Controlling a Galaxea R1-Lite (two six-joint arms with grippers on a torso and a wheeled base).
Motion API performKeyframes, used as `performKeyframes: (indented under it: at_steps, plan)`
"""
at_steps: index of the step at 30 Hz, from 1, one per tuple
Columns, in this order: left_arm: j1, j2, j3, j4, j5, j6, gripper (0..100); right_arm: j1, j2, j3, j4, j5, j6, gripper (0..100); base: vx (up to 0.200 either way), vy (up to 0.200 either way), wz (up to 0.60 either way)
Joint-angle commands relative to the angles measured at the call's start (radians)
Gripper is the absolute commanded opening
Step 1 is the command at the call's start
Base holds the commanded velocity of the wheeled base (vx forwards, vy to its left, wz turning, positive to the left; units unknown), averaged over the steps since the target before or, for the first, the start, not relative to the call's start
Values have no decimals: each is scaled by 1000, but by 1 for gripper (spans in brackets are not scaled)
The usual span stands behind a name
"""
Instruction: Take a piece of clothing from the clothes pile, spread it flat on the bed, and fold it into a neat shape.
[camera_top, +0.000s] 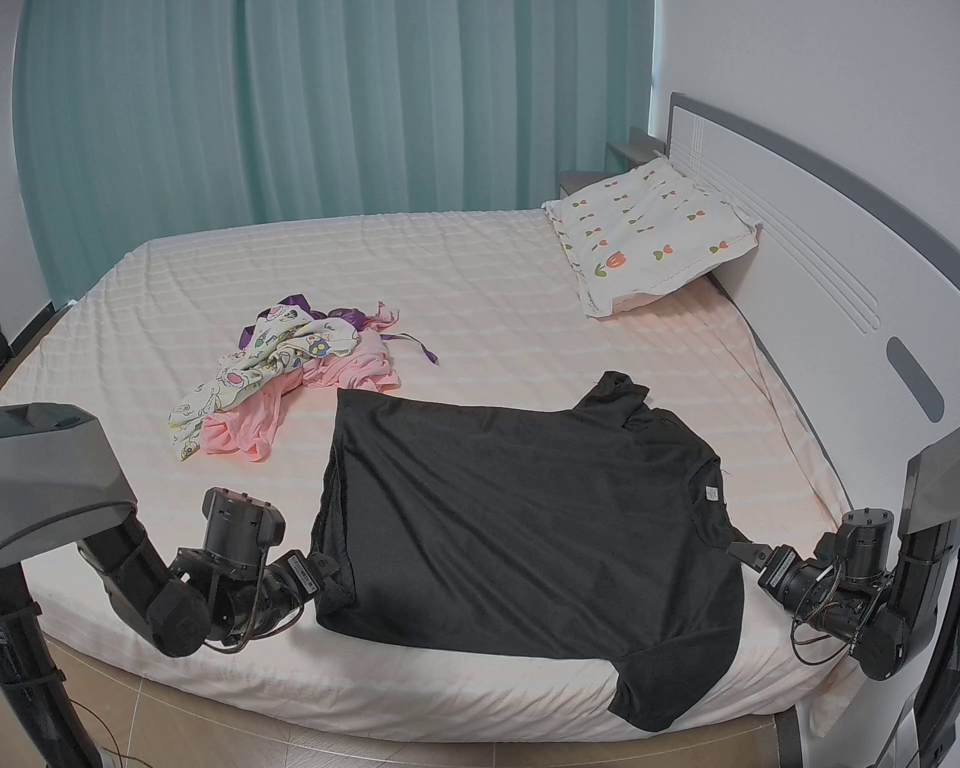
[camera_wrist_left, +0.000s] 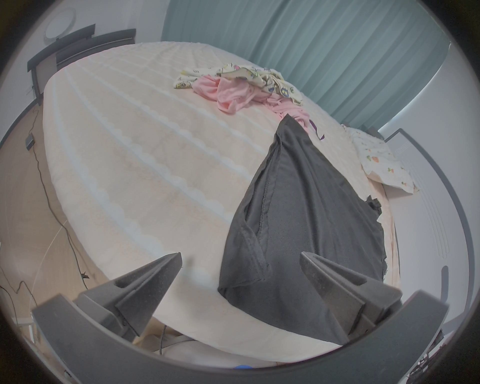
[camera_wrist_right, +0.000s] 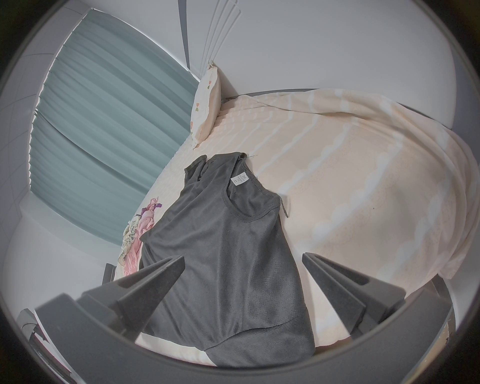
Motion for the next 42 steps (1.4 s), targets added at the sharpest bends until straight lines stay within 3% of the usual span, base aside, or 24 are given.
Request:
performKeyframes:
  at_steps: [1,6,21,26,35,40,42]
  plan:
    - [-12,56,-149,111,-20,-3,100,-2,-1,0,-13,0,0,100,0,0,0]
    - [-24,113,-215,147,-19,3,100,-4,-1,-2,-12,0,0,100,0,0,0]
    - [-9,176,-186,170,-8,87,100,-7,-1,-2,-13,0,0,100,0,0,0]
    - [42,166,-177,202,6,145,100,-7,1,-2,-13,0,0,100,0,0,0]
    - [232,74,-126,207,26,267,100,-8,-1,-2,-13,0,0,100,0,0,0]
    - [281,22,-80,216,26,299,100,-8,1,-3,-13,0,0,100,0,0,0]
    - [335,-28,-38,234,24,354,100,-8,1,-3,-13,0,0,100,0,0,0]
